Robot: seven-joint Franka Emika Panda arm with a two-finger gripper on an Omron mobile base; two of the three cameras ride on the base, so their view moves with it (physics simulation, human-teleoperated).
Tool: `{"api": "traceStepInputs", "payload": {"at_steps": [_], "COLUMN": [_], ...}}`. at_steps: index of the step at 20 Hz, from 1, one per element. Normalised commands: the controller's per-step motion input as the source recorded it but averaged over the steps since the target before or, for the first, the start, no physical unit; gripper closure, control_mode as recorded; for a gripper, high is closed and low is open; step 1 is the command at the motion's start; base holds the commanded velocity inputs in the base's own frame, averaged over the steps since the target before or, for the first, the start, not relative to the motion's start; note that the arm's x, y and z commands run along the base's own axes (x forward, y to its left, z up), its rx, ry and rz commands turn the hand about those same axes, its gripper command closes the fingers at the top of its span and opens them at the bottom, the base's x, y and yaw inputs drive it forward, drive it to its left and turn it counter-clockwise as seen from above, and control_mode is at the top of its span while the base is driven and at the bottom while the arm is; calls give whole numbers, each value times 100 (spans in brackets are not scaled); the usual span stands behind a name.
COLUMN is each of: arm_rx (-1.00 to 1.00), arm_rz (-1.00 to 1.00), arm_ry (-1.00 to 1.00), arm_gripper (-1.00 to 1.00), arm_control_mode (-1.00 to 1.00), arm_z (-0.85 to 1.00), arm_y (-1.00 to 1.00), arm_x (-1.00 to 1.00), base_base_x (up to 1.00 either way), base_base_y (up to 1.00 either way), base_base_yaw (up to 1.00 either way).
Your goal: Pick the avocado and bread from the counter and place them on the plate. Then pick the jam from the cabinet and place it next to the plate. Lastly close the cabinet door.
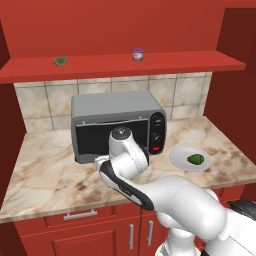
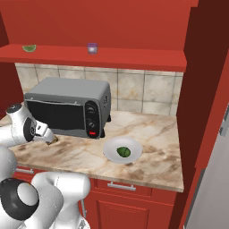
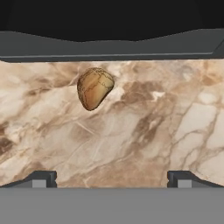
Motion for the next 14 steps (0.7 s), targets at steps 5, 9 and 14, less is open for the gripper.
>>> {"api": "traceStepInputs", "payload": {"at_steps": [5,9,14], "arm_rx": [0,0,0], "arm_rz": [0,0,0], "arm_ry": [0,0,0], "arm_gripper": [-100,-100,-100], "arm_control_mode": [-100,-100,-100], "arm_z": [-9,-9,-8], "arm_y": [15,6,0], "arm_x": [17,19,27], "base_base_x": [0,0,0], "base_base_y": [0,0,0], "base_base_yaw": [0,0,0]}}
